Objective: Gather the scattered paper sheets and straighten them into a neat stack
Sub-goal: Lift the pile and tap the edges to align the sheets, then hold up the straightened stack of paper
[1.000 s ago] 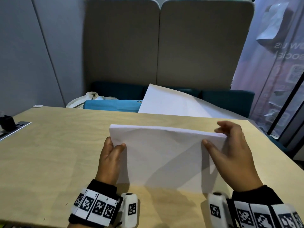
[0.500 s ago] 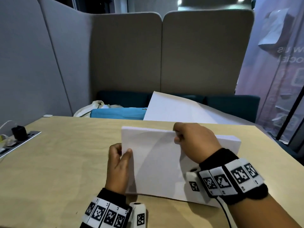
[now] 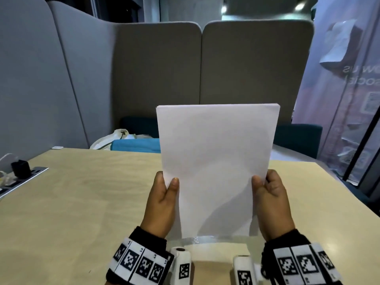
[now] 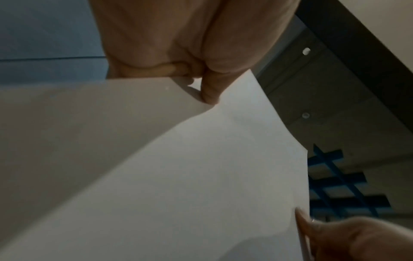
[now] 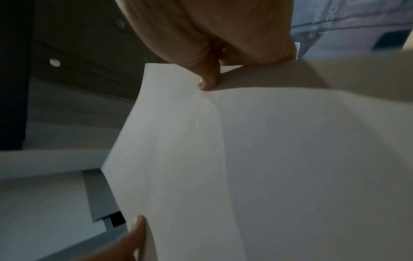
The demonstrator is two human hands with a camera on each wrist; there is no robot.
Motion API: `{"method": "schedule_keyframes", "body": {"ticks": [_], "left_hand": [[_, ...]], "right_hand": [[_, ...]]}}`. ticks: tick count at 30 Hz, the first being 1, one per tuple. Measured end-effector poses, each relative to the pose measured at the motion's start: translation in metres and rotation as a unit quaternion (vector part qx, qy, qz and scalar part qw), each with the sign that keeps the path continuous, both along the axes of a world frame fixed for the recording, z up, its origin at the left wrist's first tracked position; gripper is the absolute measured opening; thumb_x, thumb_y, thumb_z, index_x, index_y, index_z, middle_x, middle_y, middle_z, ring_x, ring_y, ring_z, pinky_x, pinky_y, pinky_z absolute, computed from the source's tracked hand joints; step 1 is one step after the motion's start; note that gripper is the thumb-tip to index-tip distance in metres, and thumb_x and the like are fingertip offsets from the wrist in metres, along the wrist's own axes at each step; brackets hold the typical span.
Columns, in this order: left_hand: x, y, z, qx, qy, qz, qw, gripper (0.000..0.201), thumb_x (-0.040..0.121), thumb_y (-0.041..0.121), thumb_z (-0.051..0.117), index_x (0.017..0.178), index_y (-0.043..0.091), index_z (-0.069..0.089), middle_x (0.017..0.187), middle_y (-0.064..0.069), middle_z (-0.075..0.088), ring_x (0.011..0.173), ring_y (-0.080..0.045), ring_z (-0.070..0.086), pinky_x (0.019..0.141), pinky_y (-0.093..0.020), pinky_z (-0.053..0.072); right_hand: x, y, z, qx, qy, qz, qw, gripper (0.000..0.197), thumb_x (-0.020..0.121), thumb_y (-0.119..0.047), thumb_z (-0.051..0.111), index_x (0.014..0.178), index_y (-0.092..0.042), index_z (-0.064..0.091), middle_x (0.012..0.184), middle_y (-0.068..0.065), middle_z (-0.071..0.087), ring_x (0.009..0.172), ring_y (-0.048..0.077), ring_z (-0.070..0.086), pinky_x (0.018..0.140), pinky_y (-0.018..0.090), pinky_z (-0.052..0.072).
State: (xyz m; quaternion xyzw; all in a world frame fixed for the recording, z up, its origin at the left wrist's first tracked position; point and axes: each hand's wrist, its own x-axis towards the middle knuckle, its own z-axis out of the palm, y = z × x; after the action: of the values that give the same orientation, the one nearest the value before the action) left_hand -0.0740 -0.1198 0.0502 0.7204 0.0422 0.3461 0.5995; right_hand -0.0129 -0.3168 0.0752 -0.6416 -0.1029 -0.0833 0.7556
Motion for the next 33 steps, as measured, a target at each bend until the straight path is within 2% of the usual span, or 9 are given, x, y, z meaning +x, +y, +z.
{"method": "schedule_keyframes", "body": {"ticks": [3, 7, 9, 13, 17, 20, 24, 30, 33], "left_hand": [[0.002, 0.000, -0.007, 0.039, -0.001, 0.018, 0.999, 0.016, 0.096, 0.030, 0.046, 0.109, 0.022, 0.049, 0.107, 0.009, 0.062, 0.099, 0.008, 0.057, 0.084, -0.007, 0.040], [-0.001, 0.002, -0.024, 0.048, 0.024, -0.003, 0.999, 0.055, 0.085, 0.050, 0.047, 0.122, 0.010, 0.043, 0.116, -0.008, 0.061, 0.112, -0.019, 0.057, 0.098, -0.031, 0.045], [-0.001, 0.000, -0.027, 0.042, 0.034, -0.014, 0.998, 0.046, 0.088, 0.044, 0.047, 0.122, 0.012, 0.043, 0.118, -0.001, 0.061, 0.114, -0.009, 0.056, 0.100, -0.029, 0.044], [0.001, -0.001, -0.023, 0.031, 0.038, -0.015, 0.999, 0.016, 0.098, 0.021, 0.046, 0.114, 0.019, 0.045, 0.113, 0.012, 0.060, 0.102, 0.014, 0.055, 0.087, -0.007, 0.041], [0.002, 0.000, -0.017, 0.029, 0.020, -0.008, 0.999, 0.030, 0.090, 0.033, 0.046, 0.114, 0.014, 0.045, 0.111, 0.009, 0.062, 0.103, 0.004, 0.058, 0.086, -0.008, 0.043], [0.001, 0.000, -0.024, 0.040, 0.042, -0.004, 0.998, 0.034, 0.089, 0.032, 0.046, 0.117, 0.011, 0.045, 0.113, 0.008, 0.061, 0.105, 0.003, 0.056, 0.091, -0.017, 0.042], [-0.001, 0.002, -0.037, 0.050, 0.107, -0.017, 0.993, 0.024, 0.098, 0.010, 0.046, 0.122, 0.016, 0.043, 0.126, 0.003, 0.055, 0.119, -0.011, 0.050, 0.100, -0.023, 0.035], [-0.006, 0.008, -0.028, 0.055, 0.124, -0.001, 0.991, 0.024, 0.098, 0.009, 0.045, 0.121, 0.017, 0.047, 0.117, 0.009, 0.058, 0.113, -0.008, 0.053, 0.086, -0.007, 0.036], [-0.006, 0.024, -0.006, 0.043, 0.123, 0.022, 0.991, 0.015, 0.098, 0.009, 0.046, 0.110, 0.017, 0.050, 0.107, 0.012, 0.061, 0.101, 0.003, 0.055, 0.077, -0.010, 0.040]], "right_hand": [[0.001, -0.003, -0.011, 0.000, 0.004, 0.014, 1.000, 0.012, 0.099, -0.007, 0.042, 0.100, -0.011, 0.054, 0.095, 0.010, 0.064, 0.081, 0.022, 0.060, 0.069, 0.034, 0.050], [0.001, -0.008, -0.029, -0.030, 0.032, 0.037, 0.998, 0.016, 0.099, -0.009, 0.043, 0.107, -0.015, 0.056, 0.106, 0.012, 0.066, 0.092, 0.027, 0.063, 0.079, 0.042, 0.052], [0.001, -0.010, -0.032, -0.056, 0.033, 0.039, 0.997, 0.018, 0.099, -0.011, 0.043, 0.108, -0.017, 0.057, 0.105, 0.010, 0.067, 0.095, 0.028, 0.063, 0.081, 0.042, 0.052], [0.000, -0.012, -0.027, -0.063, 0.022, 0.039, 0.997, 0.015, 0.099, -0.008, 0.041, 0.108, -0.008, 0.054, 0.099, 0.007, 0.065, 0.084, 0.014, 0.061, 0.070, 0.027, 0.047], [-0.001, -0.013, -0.023, -0.070, 0.004, 0.037, 0.997, 0.014, 0.099, -0.008, 0.042, 0.104, -0.012, 0.055, 0.094, -0.001, 0.065, 0.077, 0.001, 0.062, 0.065, 0.018, 0.046], [-0.001, -0.013, -0.028, -0.088, 0.022, 0.036, 0.995, 0.012, 0.099, -0.008, 0.042, 0.102, -0.010, 0.054, 0.094, 0.002, 0.064, 0.083, 0.013, 0.061, 0.067, 0.023, 0.046], [-0.002, -0.014, -0.039, -0.132, 0.032, 0.041, 0.990, 0.011, 0.099, -0.007, 0.041, 0.100, -0.008, 0.052, 0.093, 0.005, 0.063, 0.086, 0.019, 0.058, 0.070, 0.028, 0.044], [0.008, -0.008, -0.031, -0.151, 0.025, 0.044, 0.987, 0.010, 0.098, -0.006, 0.044, 0.097, -0.006, 0.053, 0.090, 0.008, 0.063, 0.084, 0.022, 0.058, 0.073, 0.034, 0.046], [0.023, 0.007, -0.020, -0.160, 0.016, 0.064, 0.985, 0.008, 0.097, -0.010, 0.047, 0.095, -0.007, 0.055, 0.092, 0.016, 0.066, 0.085, 0.030, 0.062, 0.080, 0.043, 0.050]]}}
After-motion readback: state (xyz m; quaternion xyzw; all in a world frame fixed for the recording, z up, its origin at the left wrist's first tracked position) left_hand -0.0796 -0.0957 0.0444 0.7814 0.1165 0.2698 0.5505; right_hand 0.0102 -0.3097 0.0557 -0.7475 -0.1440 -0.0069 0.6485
